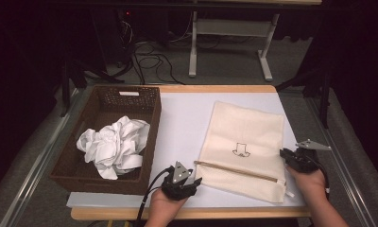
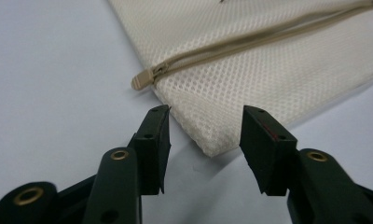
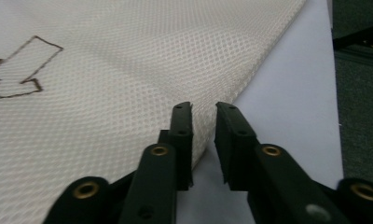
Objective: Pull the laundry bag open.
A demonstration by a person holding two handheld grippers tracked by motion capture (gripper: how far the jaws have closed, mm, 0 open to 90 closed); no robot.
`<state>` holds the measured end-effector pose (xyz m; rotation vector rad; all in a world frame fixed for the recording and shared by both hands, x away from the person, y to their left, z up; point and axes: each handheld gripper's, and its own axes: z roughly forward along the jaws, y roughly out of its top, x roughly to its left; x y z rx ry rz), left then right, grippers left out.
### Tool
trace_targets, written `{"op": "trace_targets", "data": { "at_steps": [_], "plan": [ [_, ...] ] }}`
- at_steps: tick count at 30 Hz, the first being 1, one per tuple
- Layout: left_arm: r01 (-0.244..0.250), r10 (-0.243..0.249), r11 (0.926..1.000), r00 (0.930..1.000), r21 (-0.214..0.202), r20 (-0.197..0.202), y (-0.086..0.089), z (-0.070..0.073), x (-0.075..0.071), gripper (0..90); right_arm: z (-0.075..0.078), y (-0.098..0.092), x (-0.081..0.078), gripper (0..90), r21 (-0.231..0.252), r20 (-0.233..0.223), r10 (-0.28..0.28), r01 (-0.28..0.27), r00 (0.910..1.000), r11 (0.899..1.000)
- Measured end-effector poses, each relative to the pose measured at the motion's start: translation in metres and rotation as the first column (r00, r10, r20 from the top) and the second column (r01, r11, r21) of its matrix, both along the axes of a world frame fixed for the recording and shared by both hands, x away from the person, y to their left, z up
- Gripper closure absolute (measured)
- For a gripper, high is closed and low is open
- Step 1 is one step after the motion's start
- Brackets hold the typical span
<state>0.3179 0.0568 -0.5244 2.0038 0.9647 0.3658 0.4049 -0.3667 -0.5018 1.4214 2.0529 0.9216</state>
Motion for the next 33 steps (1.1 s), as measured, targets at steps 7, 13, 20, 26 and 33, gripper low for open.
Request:
{"op": "trace_targets", "data": {
  "at_steps": [7, 13, 20, 26, 33],
  "plan": [
    [-0.037, 0.037, 0.9989, 0.9993, 0.029, 0.01, 0.001, 0.002, 0.007, 85.7, 0.02, 0.012, -0.031, 54.3, 0.055, 0.074, 0.077, -0.081, 0.9943, 0.995],
    [-0.126, 0.125, 0.9918, 0.991, 0.021, 0.048, 0.021, 0.003, 0.009, 82.7, 0.016, 0.029, -0.055, 42.4, 0.068, 0.154, 0.157, -0.169, 0.9755, 0.983],
    [-0.115, 0.115, 0.9933, 0.9833, -0.012, 0.141, 0.019, 0.012, -0.001, 56.6, 0.011, 0.037, -0.059, 26.3, 0.089, 0.125, 0.232, -0.244, 0.9646, 0.966],
    [-0.101, 0.103, 0.9947, 0.9868, -0.017, 0.125, 0.02, 0.012, -0.003, 41.4, 0.012, 0.038, -0.058, 15.7, 0.109, 0.126, 0.241, -0.255, 0.9623, 0.961],
    [-0.114, 0.118, 0.9926, 0.9881, -0.04, 0.099, 0.024, 0.013, -0.003, 28.0, 0.017, 0.039, -0.057, 4.0, 0.096, 0.152, 0.246, -0.261, 0.9574, 0.96]
  ]
}}
